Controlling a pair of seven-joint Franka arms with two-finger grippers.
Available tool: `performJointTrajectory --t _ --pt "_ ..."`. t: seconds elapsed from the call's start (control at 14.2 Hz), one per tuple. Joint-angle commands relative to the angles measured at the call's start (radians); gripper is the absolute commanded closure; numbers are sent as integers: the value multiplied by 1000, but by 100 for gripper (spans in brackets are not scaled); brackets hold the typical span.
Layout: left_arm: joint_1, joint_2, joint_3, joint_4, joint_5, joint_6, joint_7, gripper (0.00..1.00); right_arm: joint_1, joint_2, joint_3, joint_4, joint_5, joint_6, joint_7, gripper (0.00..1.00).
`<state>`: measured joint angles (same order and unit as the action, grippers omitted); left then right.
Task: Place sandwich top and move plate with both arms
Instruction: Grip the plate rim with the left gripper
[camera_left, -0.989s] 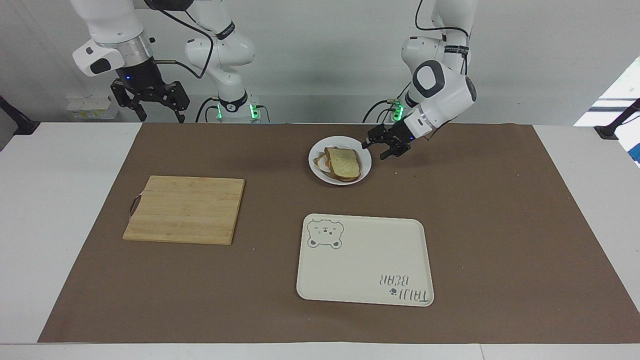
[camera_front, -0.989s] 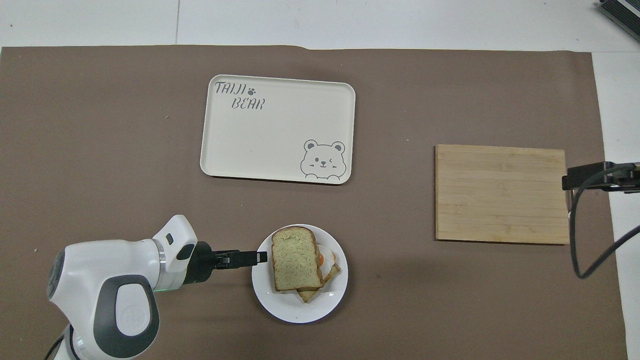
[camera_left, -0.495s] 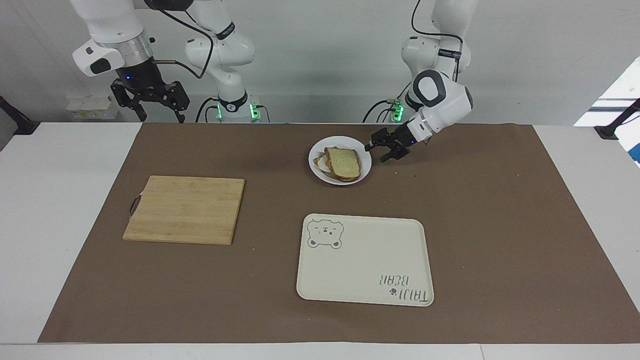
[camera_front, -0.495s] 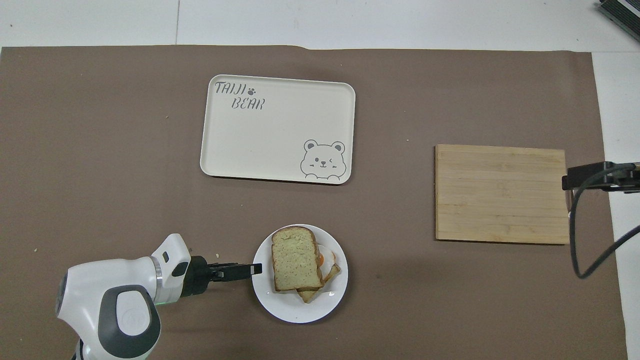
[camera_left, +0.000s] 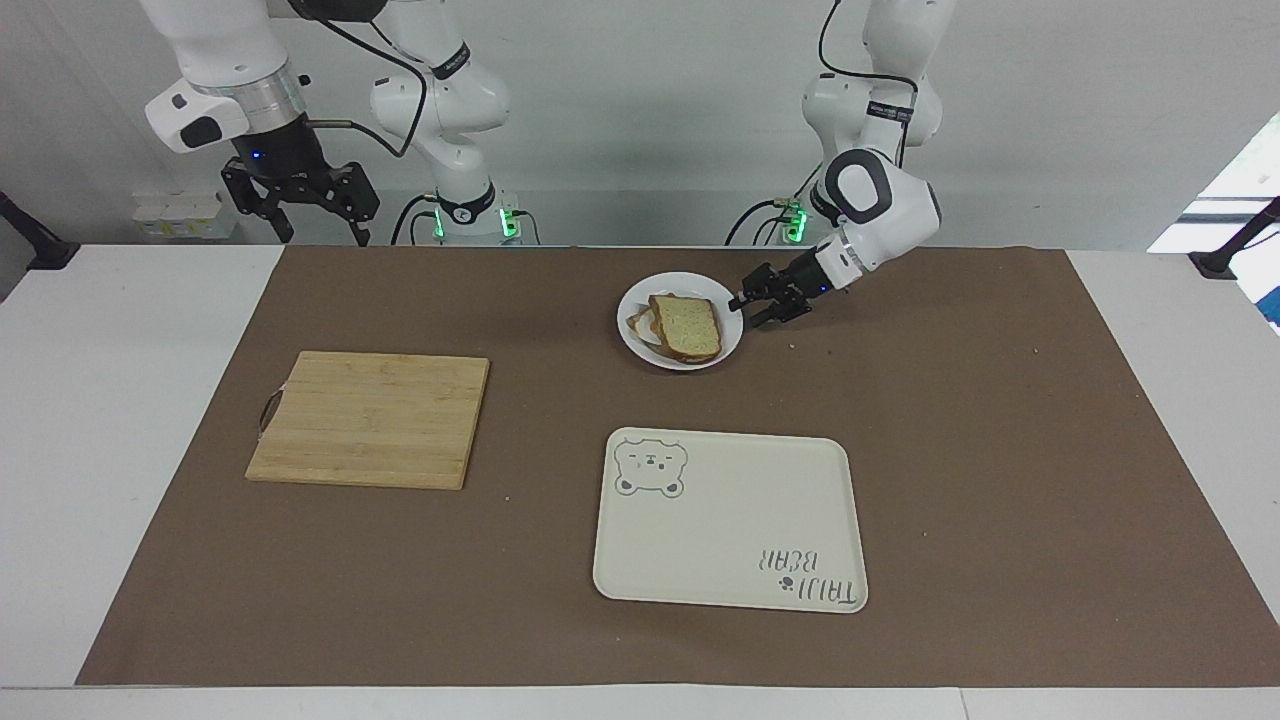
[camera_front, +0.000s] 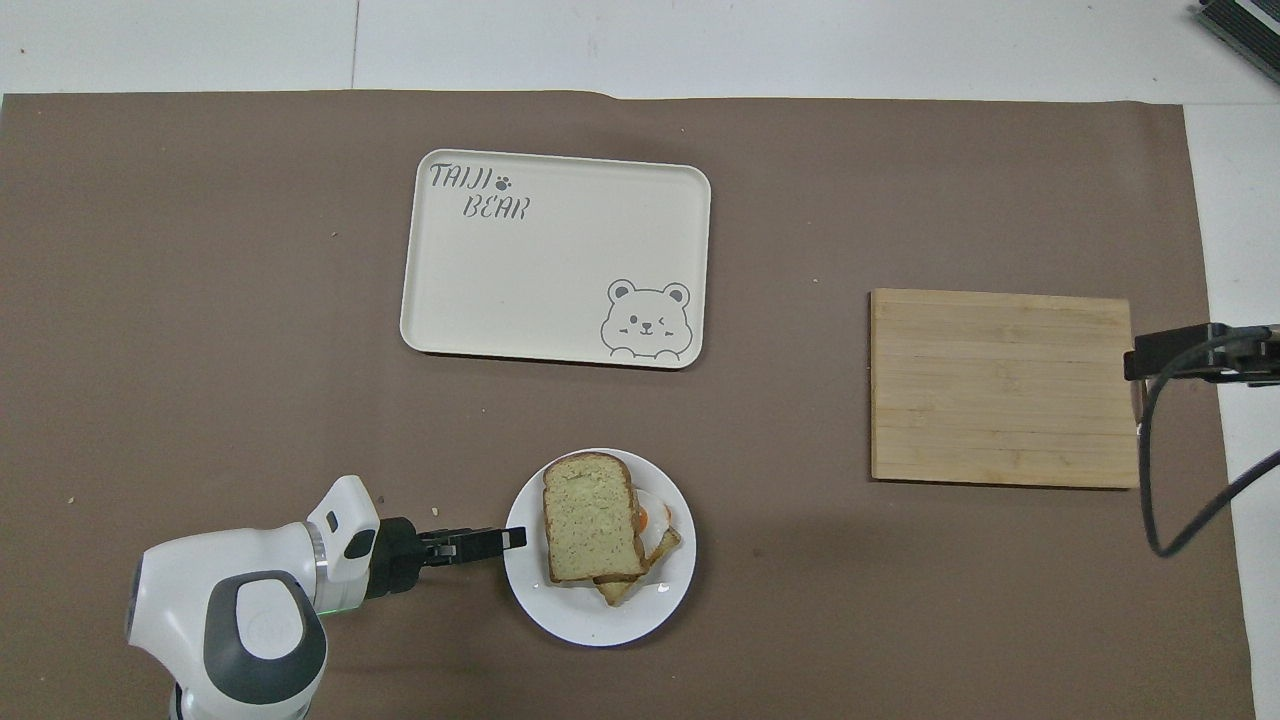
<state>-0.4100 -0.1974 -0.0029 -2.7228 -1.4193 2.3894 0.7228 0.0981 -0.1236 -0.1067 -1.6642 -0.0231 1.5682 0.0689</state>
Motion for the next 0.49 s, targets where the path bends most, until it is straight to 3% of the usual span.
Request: performJointTrajectory --t 0.0,0.42 --pt "-9 62 4 -14 -122 20 139 33 -8 2 1 12 5 -14 -24 0" --pt "-18 56 4 -23 -204 8 182 42 -8 2 1 12 5 -13 -24 0"
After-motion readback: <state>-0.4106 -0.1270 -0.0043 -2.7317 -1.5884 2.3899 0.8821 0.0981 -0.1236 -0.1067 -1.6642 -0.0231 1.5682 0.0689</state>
